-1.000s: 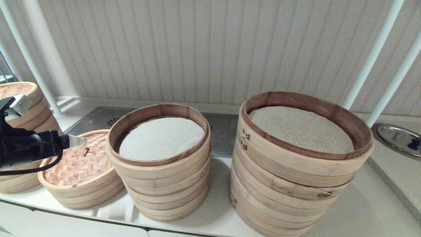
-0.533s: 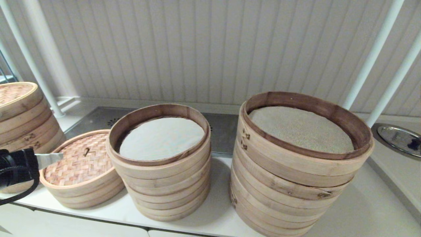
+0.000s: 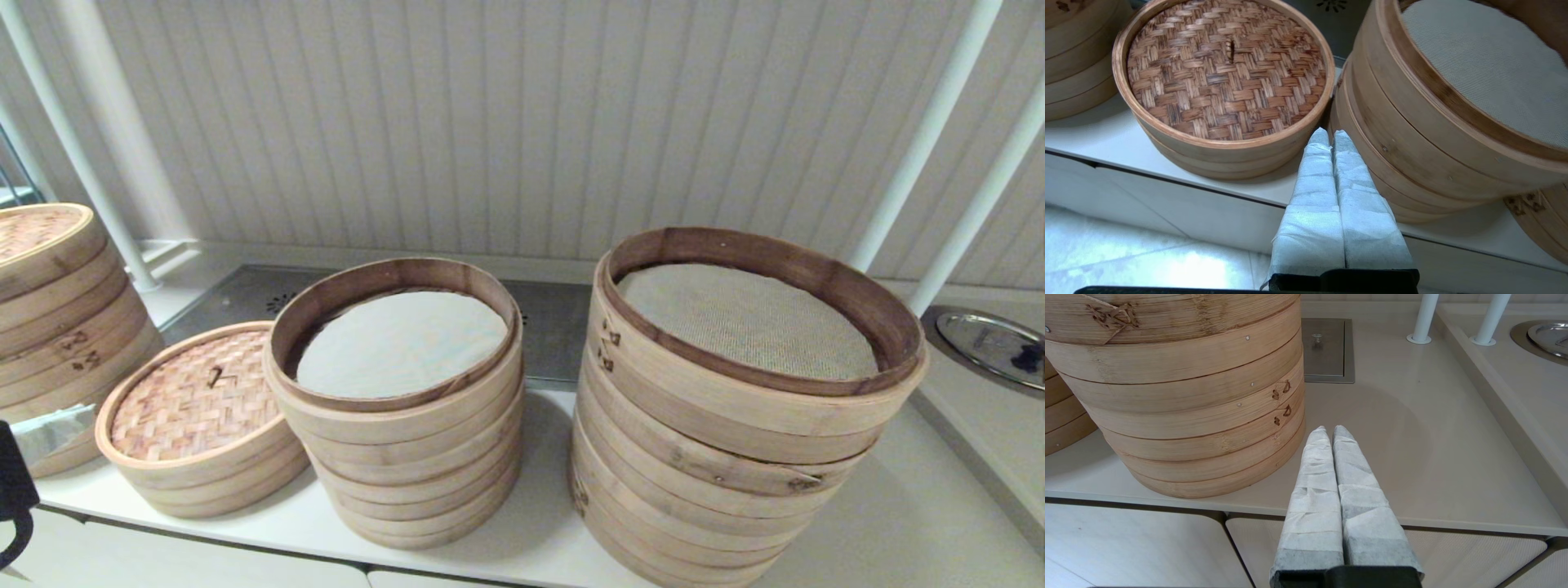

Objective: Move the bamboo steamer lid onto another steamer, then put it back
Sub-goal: Pick up the steamer

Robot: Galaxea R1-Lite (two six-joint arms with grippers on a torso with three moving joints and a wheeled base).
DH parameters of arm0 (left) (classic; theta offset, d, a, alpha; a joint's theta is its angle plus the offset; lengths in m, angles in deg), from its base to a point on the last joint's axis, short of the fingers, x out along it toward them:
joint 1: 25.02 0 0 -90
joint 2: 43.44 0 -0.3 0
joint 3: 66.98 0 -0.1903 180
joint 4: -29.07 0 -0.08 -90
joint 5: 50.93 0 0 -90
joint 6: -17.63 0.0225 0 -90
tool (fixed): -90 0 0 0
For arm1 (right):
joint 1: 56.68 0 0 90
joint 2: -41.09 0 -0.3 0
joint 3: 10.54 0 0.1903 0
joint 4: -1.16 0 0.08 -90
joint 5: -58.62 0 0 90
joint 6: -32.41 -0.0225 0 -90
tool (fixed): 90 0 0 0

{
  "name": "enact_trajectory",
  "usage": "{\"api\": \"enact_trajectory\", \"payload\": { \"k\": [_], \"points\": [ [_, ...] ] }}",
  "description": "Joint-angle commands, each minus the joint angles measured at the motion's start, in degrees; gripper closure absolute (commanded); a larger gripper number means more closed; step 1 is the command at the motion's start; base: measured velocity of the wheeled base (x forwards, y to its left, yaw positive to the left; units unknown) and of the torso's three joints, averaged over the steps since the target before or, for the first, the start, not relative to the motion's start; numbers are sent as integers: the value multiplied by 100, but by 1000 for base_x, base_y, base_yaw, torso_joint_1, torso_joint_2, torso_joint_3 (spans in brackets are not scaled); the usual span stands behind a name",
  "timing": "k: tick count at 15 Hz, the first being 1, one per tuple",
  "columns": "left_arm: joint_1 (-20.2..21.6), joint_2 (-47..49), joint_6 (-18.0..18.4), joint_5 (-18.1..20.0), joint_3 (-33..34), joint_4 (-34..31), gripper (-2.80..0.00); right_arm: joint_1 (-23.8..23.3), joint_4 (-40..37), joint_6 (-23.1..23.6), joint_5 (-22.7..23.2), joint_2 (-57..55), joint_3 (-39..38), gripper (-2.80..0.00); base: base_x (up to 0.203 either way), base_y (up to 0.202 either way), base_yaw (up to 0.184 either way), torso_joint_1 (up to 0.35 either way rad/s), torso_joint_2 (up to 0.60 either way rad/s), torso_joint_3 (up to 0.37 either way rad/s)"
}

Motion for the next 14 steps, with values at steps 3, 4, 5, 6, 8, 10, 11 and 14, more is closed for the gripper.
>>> {"api": "enact_trajectory", "payload": {
  "k": [3,4,5,6,8,10,11,14],
  "points": [
    [-74,-1389,20,34,431,-145,0,0,4,-2,1,3,-18,0,0,0,0,0,0,0],
    [-97,-1735,36,39,515,-301,0,0,1,-2,1,3,-18,0,0,0,0,0,0,0],
    [-114,-2055,80,50,598,-492,0,0,4,-2,1,3,-18,0,0,0,0,0,0,0],
    [-124,-2401,139,85,705,-650,0,0,4,-2,1,3,-18,0,0,0,0,0,0,0],
    [-134,-3061,252,148,972,-823,0,0,-3,-2,1,3,-18,0,0,0,0,0,0,0],
    [-138,-3578,322,179,1335,-893,0,8,4,-2,1,3,-18,0,0,0,0,0,0,0],
    [-139,-3740,339,181,1508,-883,0,0,4,-2,1,3,-18,0,0,0,0,0,0,0],
    [-147,-3867,358,159,1652,-690,0,0,4,-2,9,3,-18,0,0,0,0,0,0,0]
  ]
}}
